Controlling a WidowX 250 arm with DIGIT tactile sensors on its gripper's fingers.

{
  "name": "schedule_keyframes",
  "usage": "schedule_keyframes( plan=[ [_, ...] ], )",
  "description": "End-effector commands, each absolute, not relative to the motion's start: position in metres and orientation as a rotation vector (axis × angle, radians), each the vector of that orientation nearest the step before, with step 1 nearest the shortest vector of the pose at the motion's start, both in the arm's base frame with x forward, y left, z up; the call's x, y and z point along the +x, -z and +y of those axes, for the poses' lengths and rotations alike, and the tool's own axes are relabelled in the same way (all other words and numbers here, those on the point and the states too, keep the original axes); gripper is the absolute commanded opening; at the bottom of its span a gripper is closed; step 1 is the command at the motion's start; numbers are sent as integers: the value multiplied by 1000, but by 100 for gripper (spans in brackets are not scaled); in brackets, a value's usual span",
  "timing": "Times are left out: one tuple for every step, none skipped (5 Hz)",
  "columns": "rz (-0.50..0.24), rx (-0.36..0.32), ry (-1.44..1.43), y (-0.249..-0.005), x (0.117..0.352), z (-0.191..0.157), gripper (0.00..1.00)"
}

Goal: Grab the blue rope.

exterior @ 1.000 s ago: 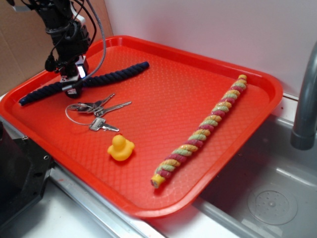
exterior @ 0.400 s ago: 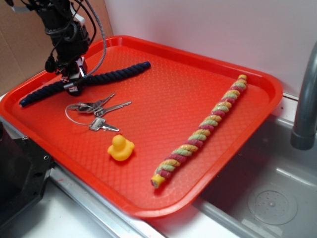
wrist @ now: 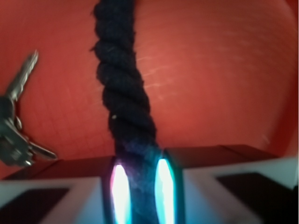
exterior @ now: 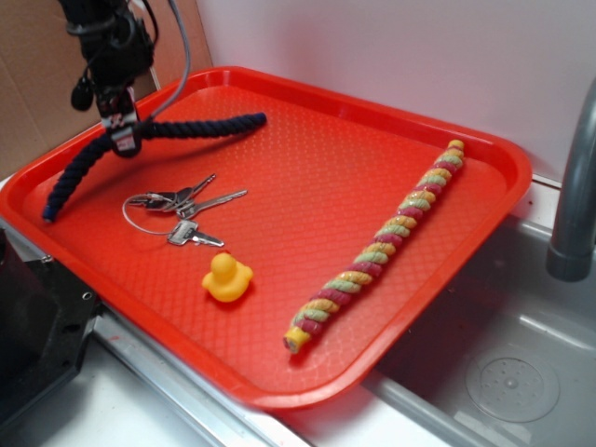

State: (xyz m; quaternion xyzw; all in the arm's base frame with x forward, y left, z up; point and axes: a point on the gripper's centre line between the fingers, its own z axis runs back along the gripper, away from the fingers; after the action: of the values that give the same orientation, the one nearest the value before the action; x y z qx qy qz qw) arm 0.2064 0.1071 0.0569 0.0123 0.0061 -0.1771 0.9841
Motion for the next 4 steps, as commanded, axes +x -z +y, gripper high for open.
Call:
schedule_keyframes(
  plan=[
    [-14,34,27,-128,222,59,0],
    [-43,17,-34,-163,215,36,0],
    [-37,-6,-35,-184,216,17,0],
    [-72,28,-65,-199,209,-2,0]
  ],
)
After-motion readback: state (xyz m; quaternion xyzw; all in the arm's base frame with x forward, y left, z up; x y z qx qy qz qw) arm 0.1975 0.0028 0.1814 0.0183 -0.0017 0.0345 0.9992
